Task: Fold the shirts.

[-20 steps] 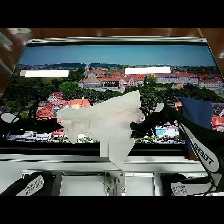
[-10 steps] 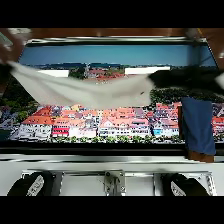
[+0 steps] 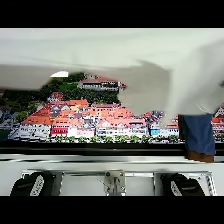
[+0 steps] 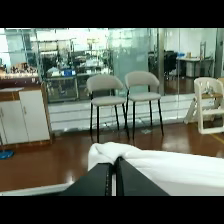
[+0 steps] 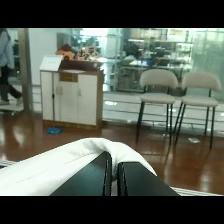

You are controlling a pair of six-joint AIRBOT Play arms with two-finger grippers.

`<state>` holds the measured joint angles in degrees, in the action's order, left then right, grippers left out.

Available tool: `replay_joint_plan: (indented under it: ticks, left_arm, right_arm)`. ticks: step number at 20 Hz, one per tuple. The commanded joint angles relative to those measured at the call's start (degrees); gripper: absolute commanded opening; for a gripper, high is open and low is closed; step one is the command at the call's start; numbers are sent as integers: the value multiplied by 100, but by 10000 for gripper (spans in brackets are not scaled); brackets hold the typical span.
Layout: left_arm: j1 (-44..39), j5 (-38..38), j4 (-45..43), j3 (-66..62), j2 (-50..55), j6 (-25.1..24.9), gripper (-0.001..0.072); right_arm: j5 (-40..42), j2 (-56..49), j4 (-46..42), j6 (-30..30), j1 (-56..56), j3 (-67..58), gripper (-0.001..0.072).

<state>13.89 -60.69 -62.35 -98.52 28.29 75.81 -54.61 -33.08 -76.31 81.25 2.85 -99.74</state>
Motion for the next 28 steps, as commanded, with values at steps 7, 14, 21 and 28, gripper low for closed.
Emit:
replay_joint_plan:
  ticks: [7, 14, 21, 28]
  left_arm:
    - [2, -2964, -765, 883, -142, 400, 43]
    - [2, -1727, -800, 3615, 601, 376, 43]
    - [-199, 673, 151, 3816, 3410, 168, 43]
    - [-1174, 2949, 348, 3816, 5025, 57, 44]
  right_arm:
    - [-3860, -87, -1040, 691, -7, -87, 70]
    - [-3051, -1744, -328, 621, 48, 2271, 70]
    - [2124, -4299, 688, 162, 420, 2809, 71]
    - [4133, -5759, 678, 162, 446, 2809, 71]
